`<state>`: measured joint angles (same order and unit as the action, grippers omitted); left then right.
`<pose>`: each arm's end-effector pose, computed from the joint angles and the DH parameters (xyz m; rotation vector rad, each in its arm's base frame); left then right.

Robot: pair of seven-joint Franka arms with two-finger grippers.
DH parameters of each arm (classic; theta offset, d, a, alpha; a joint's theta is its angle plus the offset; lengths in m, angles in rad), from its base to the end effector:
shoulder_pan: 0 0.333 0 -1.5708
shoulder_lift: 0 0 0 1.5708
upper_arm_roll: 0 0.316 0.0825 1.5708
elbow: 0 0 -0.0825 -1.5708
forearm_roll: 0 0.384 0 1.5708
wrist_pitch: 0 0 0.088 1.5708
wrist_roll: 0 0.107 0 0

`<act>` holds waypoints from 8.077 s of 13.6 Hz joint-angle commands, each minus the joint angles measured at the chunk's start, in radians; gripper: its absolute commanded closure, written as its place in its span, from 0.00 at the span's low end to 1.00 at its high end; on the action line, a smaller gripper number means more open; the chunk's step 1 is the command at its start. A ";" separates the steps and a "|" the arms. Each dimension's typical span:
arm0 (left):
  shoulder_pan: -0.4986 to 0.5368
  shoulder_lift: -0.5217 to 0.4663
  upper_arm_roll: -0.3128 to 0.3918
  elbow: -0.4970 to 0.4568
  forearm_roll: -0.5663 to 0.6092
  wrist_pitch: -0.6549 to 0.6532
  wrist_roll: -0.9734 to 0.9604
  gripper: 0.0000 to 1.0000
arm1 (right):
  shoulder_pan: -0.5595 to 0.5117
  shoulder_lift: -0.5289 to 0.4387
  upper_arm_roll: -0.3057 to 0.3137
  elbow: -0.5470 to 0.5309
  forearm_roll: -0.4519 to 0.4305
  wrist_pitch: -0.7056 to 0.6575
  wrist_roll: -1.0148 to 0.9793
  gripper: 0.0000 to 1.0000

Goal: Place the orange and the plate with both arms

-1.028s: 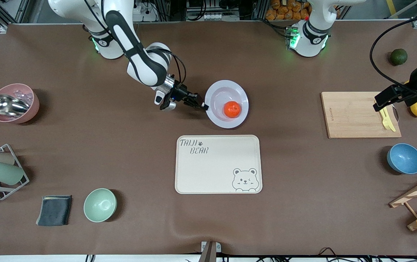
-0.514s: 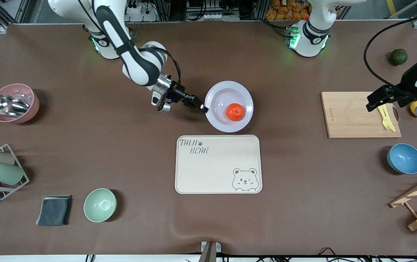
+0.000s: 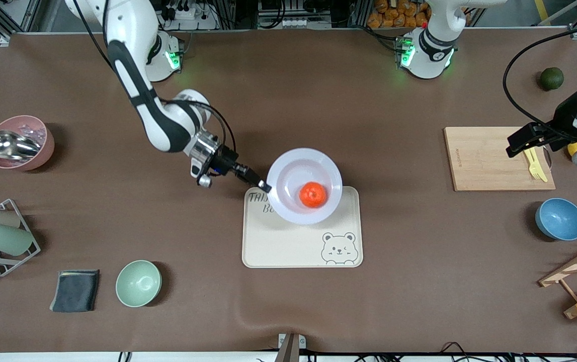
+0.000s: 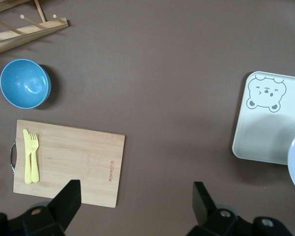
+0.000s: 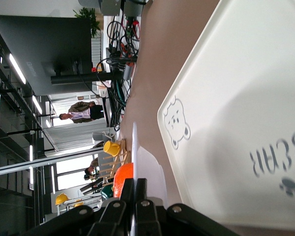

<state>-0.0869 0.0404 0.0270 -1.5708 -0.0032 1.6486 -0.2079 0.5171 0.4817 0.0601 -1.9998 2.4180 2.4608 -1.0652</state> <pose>0.5731 -0.0350 0.6087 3.1254 0.2319 0.0577 0.5074 0.3287 0.2126 -1.8082 0.5831 -0.3055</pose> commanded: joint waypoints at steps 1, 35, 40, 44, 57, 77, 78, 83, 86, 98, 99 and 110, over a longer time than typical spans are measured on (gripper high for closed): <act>0.004 -0.001 0.001 0.014 -0.011 -0.010 0.024 0.00 | -0.020 0.181 0.012 0.191 0.019 0.001 -0.073 1.00; 0.007 -0.017 0.002 0.006 -0.004 -0.035 0.036 0.00 | -0.265 0.147 0.012 0.269 -1.107 -0.116 0.611 0.51; 0.010 -0.020 0.004 0.008 -0.004 -0.036 0.039 0.00 | -0.439 0.126 0.010 0.361 -1.313 -0.419 0.754 0.22; 0.010 -0.019 0.004 0.009 -0.006 -0.035 0.039 0.00 | -0.482 0.121 0.007 0.450 -1.505 -0.466 0.841 0.00; 0.010 -0.025 0.002 0.003 -0.014 -0.040 0.039 0.00 | -0.545 -0.049 0.007 0.701 -2.297 -0.851 1.059 0.00; 0.016 -0.030 0.001 0.008 -0.008 -0.033 0.101 0.00 | -0.543 -0.496 0.006 0.329 -2.400 -0.810 1.108 0.00; 0.016 -0.028 0.002 0.009 -0.008 -0.032 0.102 0.00 | -0.545 -0.492 0.006 0.349 -2.400 -0.812 1.107 0.00; 0.015 -0.025 0.001 0.002 -0.008 -0.030 0.101 0.00 | -0.543 -0.489 0.006 0.354 -2.410 -0.818 1.108 0.00; 0.016 -0.022 0.002 0.006 -0.008 -0.030 0.102 0.00 | -0.543 -0.491 0.006 0.355 -2.441 -0.818 1.114 0.00; 0.019 -0.025 0.008 0.037 -0.009 -0.035 0.099 0.00 | -0.542 -0.486 0.004 0.363 -2.429 -0.809 1.114 0.00; 0.018 -0.025 0.010 0.037 -0.008 -0.035 0.091 0.00 | -0.543 -0.486 0.004 0.363 -2.429 -0.809 1.114 0.00; 0.002 -0.016 0.001 0.074 0.051 -0.084 0.097 0.00 | -0.549 -0.477 0.003 0.363 -2.404 -0.809 1.107 0.00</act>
<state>-0.0796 0.0232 0.0309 -1.5341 0.0229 1.5983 -0.1365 -0.0249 -0.0097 0.0573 -1.6563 -0.0003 1.6570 0.0310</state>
